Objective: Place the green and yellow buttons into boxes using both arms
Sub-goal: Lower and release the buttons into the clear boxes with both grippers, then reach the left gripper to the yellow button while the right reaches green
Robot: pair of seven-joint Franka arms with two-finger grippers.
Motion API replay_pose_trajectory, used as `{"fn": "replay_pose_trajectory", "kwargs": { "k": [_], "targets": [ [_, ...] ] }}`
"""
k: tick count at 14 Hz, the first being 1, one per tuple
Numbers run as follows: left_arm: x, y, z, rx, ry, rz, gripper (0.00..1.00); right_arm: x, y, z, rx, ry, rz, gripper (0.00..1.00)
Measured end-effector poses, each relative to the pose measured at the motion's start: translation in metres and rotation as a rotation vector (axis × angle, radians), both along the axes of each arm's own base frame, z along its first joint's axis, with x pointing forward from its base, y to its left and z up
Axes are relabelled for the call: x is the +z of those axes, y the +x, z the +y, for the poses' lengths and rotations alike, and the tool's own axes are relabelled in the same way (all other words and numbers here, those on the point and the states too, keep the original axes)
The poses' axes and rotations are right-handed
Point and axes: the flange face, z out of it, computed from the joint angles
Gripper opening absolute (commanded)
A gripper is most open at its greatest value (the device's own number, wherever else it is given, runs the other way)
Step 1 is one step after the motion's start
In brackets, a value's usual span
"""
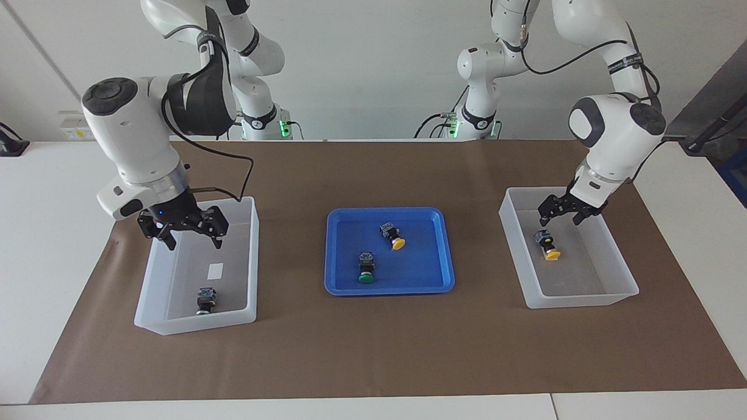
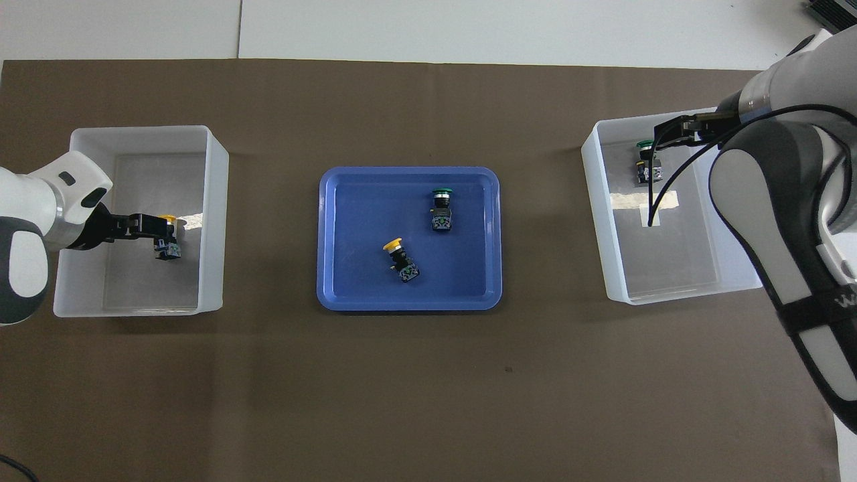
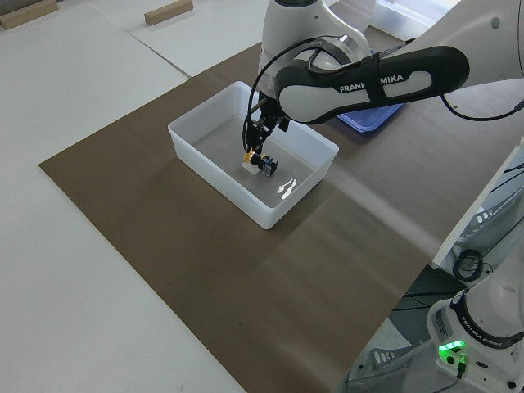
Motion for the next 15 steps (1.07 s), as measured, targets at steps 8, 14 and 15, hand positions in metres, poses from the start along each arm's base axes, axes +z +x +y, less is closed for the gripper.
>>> {"fn": "replay_pose_trajectory", "kwargs": {
  "k": [8, 14, 15],
  "targets": [
    [0.056, -0.007, -0.166, 0.317, -0.043, -0.015, 1.00, 0.017, -0.055, 0.001, 0.001, -0.001, 0.054, 1.00],
    [0.026, -0.032, -0.285, 0.529, -0.115, -0.031, 1.00, 0.013, -0.056, 0.010, 0.015, -0.001, 0.055, 1.00],
    [0.015, -0.038, -0.299, 0.539, -0.119, -0.027, 1.00, 0.013, -0.056, 0.010, 0.015, -0.001, 0.055, 1.00]
  ]
}}
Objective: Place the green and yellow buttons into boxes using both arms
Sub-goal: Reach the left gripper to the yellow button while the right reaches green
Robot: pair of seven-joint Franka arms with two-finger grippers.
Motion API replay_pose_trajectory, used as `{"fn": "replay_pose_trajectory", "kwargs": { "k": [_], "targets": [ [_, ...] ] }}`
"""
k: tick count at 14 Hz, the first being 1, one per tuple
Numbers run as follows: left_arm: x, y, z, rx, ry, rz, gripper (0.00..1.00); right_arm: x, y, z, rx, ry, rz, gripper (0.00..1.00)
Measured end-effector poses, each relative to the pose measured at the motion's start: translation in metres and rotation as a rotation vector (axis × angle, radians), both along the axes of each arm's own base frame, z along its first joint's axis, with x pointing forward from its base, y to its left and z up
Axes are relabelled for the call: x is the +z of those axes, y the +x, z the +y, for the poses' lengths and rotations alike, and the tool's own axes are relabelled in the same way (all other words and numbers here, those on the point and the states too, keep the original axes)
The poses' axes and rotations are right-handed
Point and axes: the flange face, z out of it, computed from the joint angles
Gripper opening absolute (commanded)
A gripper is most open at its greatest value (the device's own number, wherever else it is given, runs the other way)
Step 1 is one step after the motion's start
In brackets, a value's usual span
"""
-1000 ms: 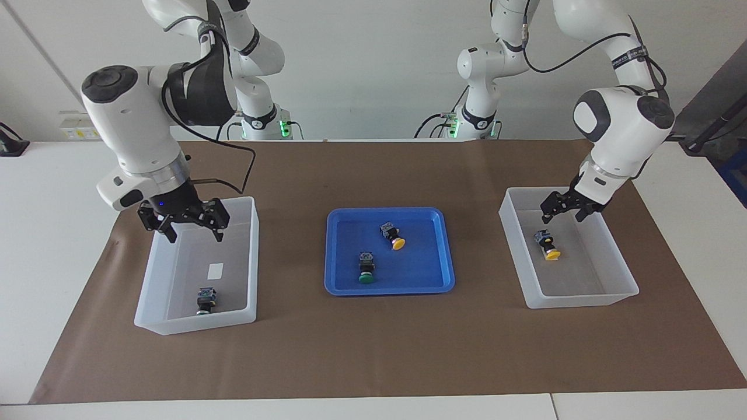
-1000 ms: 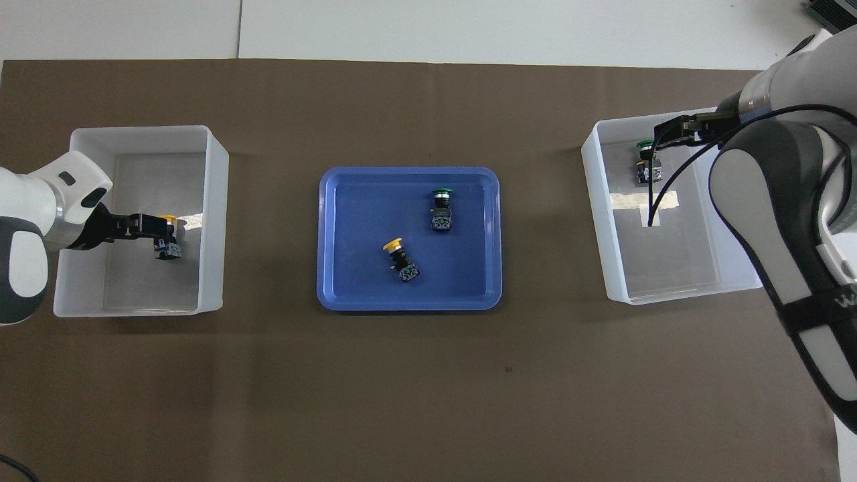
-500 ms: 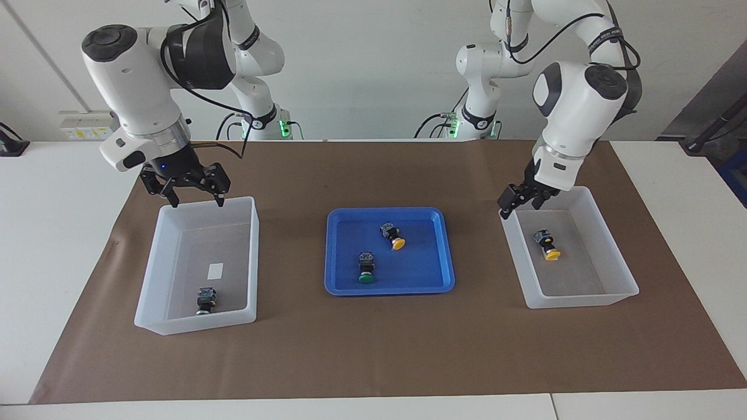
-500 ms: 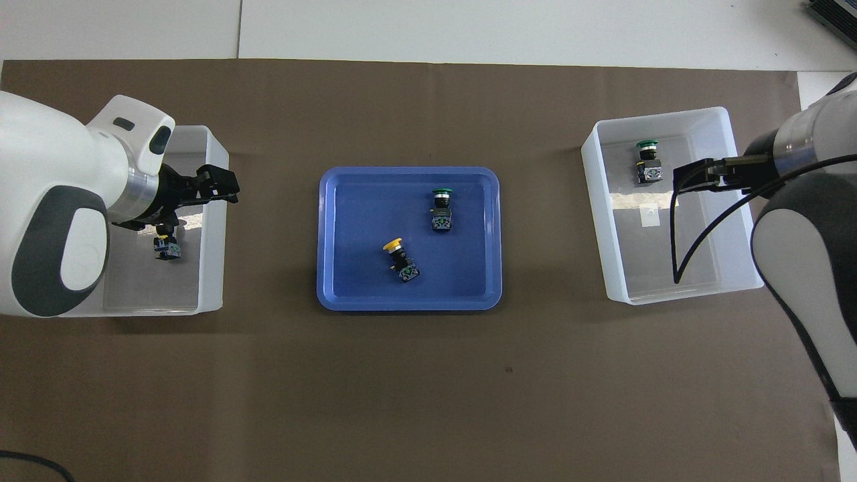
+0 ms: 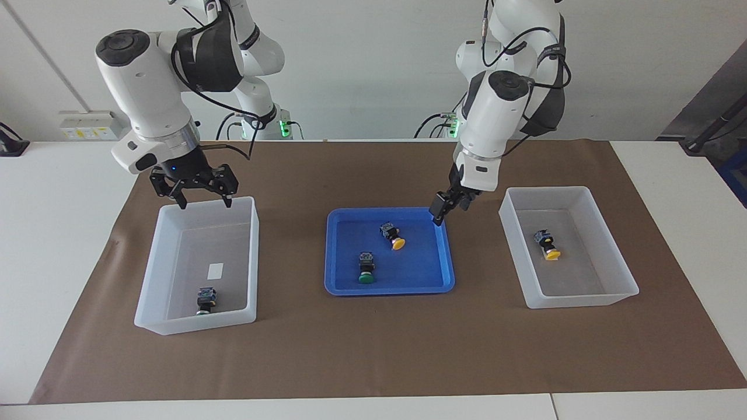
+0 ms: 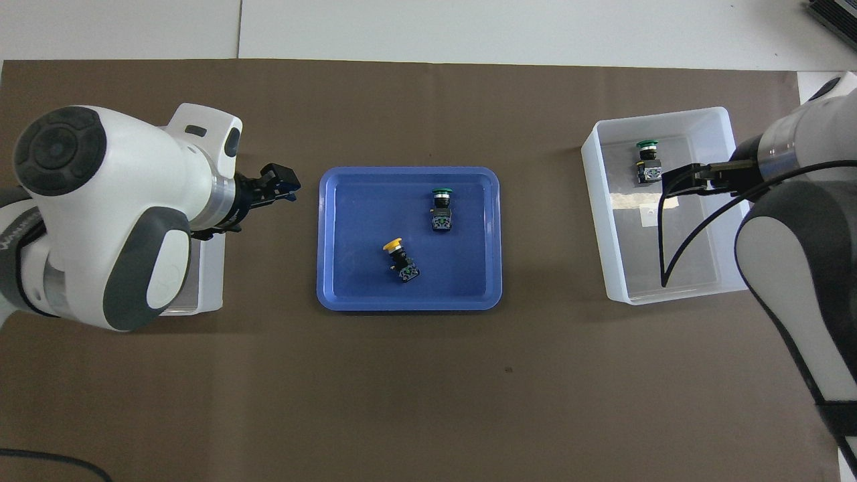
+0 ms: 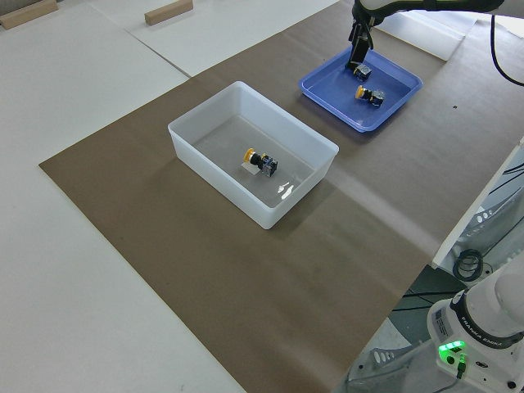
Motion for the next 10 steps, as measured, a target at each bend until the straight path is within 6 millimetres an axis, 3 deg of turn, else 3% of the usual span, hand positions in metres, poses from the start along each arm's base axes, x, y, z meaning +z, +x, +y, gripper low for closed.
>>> {"fn": "replay_pose_trajectory", "kwargs": {
  "k": [3, 5, 7, 10],
  "targets": [
    [-0.049, -0.018, -0.053, 0.021, 0.028, 0.008, 1.00, -0.001, 0.001, 0.001, 0.002, 0.000, -0.006, 1.00],
    [-0.087, -0.033, -0.087, 0.024, 0.066, 0.020, 1.00, -0.006, 0.006, 0.017, 0.010, 0.004, -0.034, 1.00],
    [-0.117, -0.044, -0.109, 0.015, 0.081, 0.040, 1.00, -0.026, 0.018, 0.053, 0.002, 0.017, -0.070, 1.00],
    [-0.133, -0.045, -0.113, 0.012, 0.084, 0.050, 1.00, -0.062, 0.034, 0.112, -0.007, 0.038, -0.098, 1.00]
  ]
}}
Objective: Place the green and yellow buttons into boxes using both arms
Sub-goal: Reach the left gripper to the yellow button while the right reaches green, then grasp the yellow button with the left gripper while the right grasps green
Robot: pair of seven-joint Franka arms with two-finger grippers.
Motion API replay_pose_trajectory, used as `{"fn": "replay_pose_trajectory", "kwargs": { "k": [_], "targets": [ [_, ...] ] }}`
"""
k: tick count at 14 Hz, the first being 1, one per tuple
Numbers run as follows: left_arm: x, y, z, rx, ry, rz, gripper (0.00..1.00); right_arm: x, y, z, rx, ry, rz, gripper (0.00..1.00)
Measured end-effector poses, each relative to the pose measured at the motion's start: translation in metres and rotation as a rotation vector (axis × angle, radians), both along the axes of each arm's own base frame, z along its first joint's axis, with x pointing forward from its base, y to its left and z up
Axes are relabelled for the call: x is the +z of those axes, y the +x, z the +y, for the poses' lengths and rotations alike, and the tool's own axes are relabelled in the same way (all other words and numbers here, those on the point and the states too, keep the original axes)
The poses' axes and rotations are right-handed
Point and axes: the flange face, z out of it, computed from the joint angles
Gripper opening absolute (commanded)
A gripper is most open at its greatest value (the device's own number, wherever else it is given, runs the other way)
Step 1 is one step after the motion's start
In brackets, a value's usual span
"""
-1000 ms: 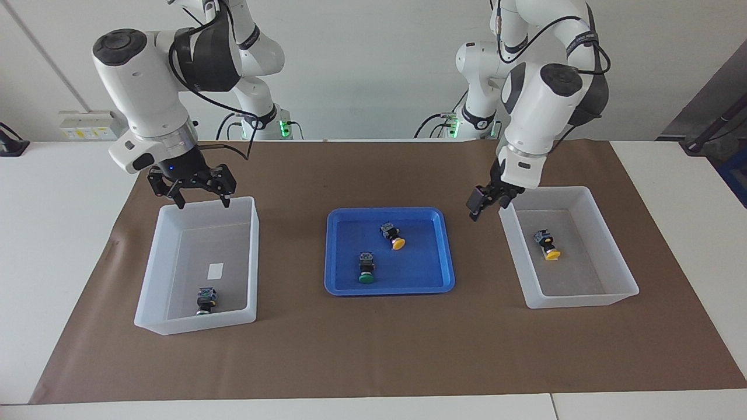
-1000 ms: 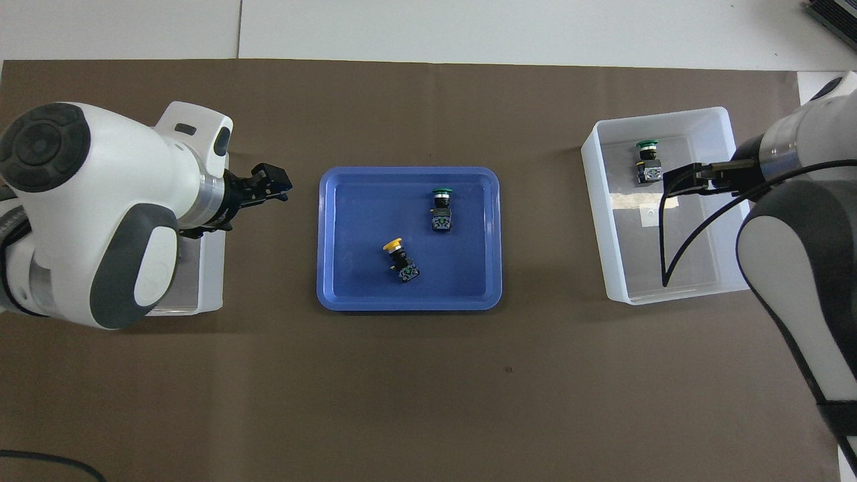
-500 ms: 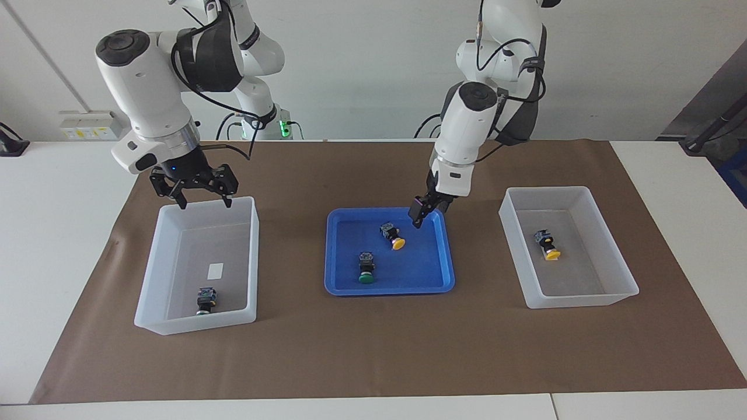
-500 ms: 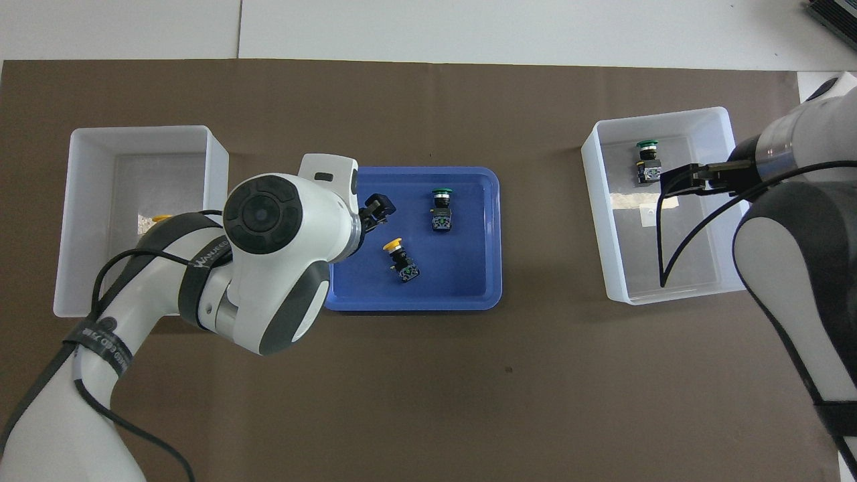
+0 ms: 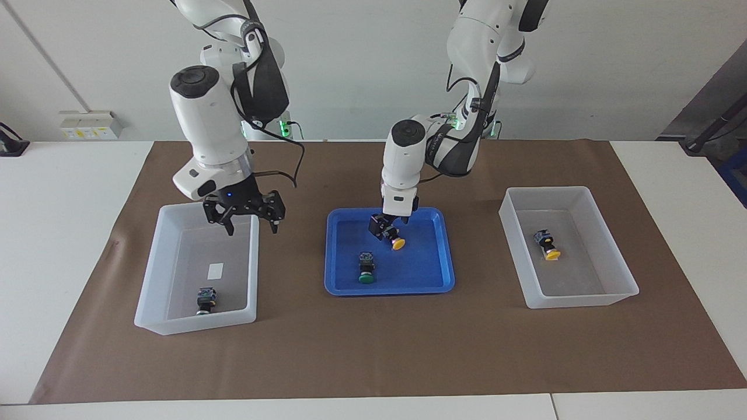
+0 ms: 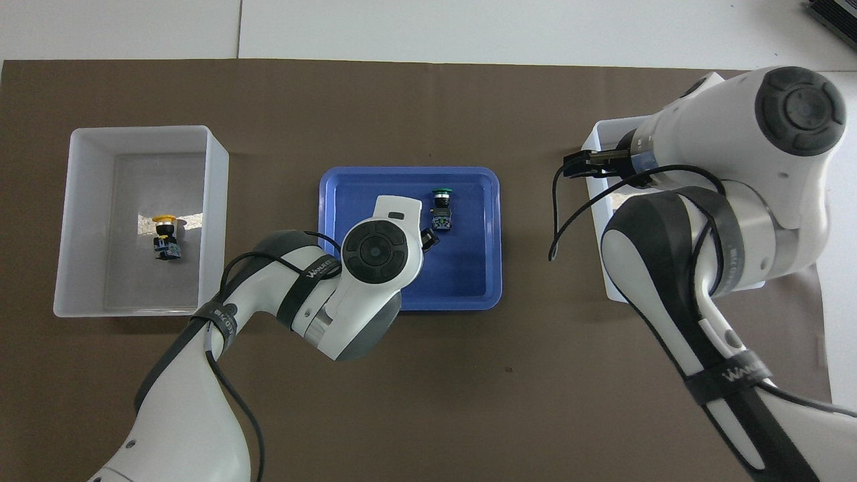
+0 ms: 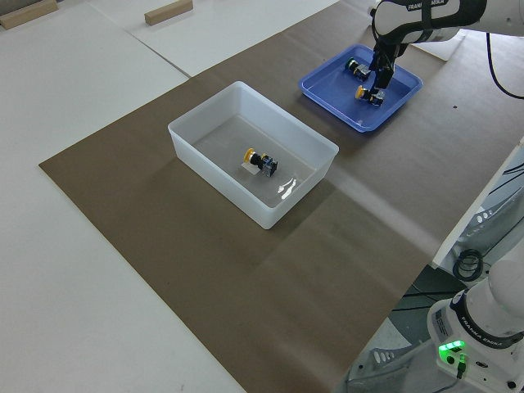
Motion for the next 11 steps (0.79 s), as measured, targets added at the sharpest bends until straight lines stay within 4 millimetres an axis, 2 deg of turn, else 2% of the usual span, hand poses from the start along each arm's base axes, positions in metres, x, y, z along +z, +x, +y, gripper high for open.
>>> {"fn": "replay_pose_trajectory", "kwargs": {
  "k": [1, 4, 5, 7, 11],
  "targets": [
    [-0.002, -0.001, -0.001, -0.003, 0.000, 0.001, 1.00, -0.008, 0.005, 0.015, 0.003, 0.004, -0.002, 1.00],
    [-0.010, -0.004, -0.008, -0.014, -0.004, -0.001, 0.61, -0.024, 0.019, 0.042, 0.027, 0.006, -0.001, 1.00],
    [-0.011, -0.005, -0.009, -0.015, -0.004, 0.000, 0.44, -0.031, 0.021, 0.054, 0.039, 0.004, 0.004, 1.00],
    [-0.014, -0.006, -0.009, -0.019, 0.000, 0.002, 0.02, -0.049, 0.022, 0.080, 0.045, -0.013, 0.019, 1.00],
    [-0.014, -0.004, -0.007, -0.036, 0.018, -0.013, 0.00, -0.073, 0.038, 0.104, 0.006, -0.009, 0.022, 1.00]
  ]
}}
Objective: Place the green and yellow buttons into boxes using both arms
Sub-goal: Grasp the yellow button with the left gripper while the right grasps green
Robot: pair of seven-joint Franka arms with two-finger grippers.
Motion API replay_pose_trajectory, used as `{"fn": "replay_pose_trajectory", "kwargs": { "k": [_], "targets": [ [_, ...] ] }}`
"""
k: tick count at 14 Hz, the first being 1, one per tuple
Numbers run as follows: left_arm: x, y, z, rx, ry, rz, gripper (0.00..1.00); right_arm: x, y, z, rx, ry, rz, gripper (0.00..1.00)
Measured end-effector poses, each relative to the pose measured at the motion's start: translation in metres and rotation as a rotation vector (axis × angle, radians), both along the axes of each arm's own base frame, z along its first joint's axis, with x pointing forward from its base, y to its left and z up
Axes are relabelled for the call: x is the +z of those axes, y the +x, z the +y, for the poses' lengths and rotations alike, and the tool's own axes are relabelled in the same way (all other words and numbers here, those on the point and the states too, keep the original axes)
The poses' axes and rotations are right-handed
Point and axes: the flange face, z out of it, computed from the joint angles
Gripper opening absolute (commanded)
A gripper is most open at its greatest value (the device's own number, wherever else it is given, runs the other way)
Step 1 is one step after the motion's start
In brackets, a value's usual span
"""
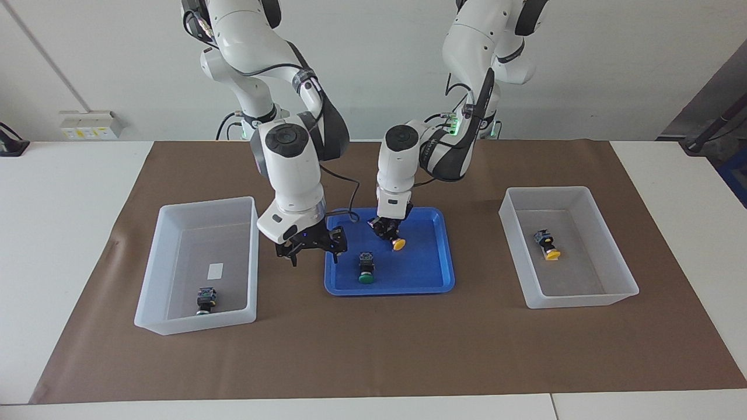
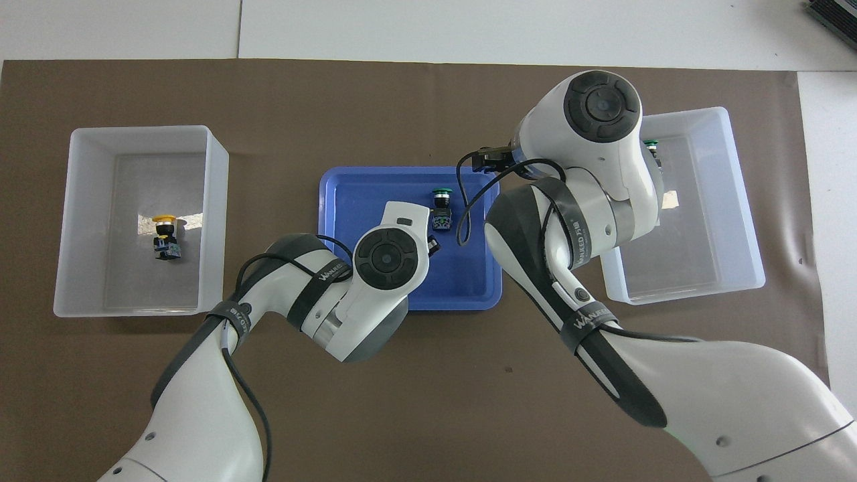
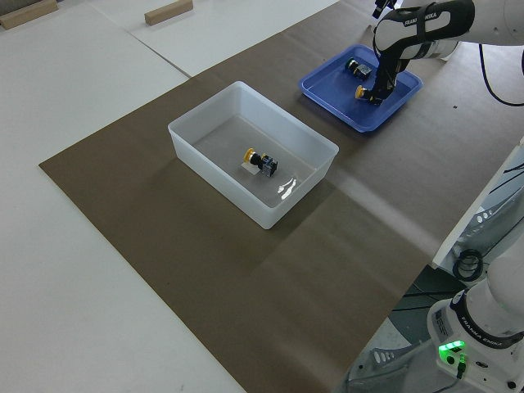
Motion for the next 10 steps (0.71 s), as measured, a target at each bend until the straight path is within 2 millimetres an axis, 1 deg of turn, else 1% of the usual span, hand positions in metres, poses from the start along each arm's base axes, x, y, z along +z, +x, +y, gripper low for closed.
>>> {"fn": "replay_pose_trajectory", "kwargs": {
  "k": [2, 3, 4, 6, 8, 9, 10],
  "targets": [
    [0.004, 0.007, 0.006, -0.007, 0.003, -0.011, 0.00, -0.011, 0.010, 0.012, -0.020, 0.006, -0.001, 1.00],
    [0.012, 0.013, 0.013, -0.008, 0.002, -0.019, 0.00, -0.018, 0.013, 0.020, -0.024, 0.007, 0.001, 1.00],
    [0.026, 0.023, 0.025, -0.011, 0.004, -0.028, 0.00, -0.025, 0.016, 0.026, -0.031, 0.009, 0.002, 1.00],
    [0.062, 0.039, 0.059, -0.020, 0.013, -0.038, 0.00, -0.035, 0.021, 0.035, -0.045, 0.011, 0.005, 1.00],
    [0.100, 0.049, 0.096, -0.045, 0.006, -0.024, 0.00, -0.043, 0.021, 0.042, -0.052, 0.012, 0.011, 1.00],
    [0.117, 0.051, 0.116, -0.063, -0.002, -0.007, 0.00, -0.047, 0.019, 0.050, -0.054, 0.012, 0.014, 1.00],
    [0.132, 0.054, 0.138, -0.085, -0.014, 0.011, 0.00, -0.050, 0.014, 0.062, -0.060, 0.014, 0.019, 1.00]
  ]
}}
